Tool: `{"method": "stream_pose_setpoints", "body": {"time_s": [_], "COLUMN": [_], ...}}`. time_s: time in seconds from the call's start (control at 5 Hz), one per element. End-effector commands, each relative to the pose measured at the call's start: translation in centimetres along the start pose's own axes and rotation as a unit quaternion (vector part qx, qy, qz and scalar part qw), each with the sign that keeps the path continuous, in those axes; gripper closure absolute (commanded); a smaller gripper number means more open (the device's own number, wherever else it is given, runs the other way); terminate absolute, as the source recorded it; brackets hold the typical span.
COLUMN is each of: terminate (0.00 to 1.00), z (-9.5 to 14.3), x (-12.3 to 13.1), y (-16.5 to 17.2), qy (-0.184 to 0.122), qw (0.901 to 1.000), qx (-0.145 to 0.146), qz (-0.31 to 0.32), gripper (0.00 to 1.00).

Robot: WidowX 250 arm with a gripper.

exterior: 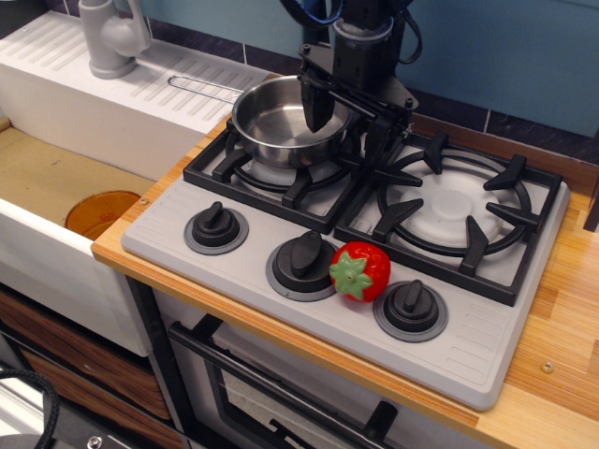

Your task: Put pot or pan on stove and put strawberry in pot or pan

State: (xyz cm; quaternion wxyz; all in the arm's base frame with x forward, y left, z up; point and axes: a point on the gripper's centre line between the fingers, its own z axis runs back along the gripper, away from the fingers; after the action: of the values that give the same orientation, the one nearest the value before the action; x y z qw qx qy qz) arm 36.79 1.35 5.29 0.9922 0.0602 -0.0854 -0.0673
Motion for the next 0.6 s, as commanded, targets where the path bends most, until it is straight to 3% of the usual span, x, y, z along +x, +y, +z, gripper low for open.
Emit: {"method": "stream_pose_setpoints", "body": {"time_s": [0.0,0.2,0.4], "terminate": [0.00,0.00,0.00], "z": [0.36,0.42,0.48], "x": [0.49,0.72,0.97], "y": [-0.17,-0.20,-0.05], "qy": [-0.005,0.002,0.003], "qw": [0.9998,0.9995,0.9995], "qx": [0.013,0.017,0.014], "qz": [0.016,0.027,0.028], "gripper": [0.00,1.00,1.00]}}
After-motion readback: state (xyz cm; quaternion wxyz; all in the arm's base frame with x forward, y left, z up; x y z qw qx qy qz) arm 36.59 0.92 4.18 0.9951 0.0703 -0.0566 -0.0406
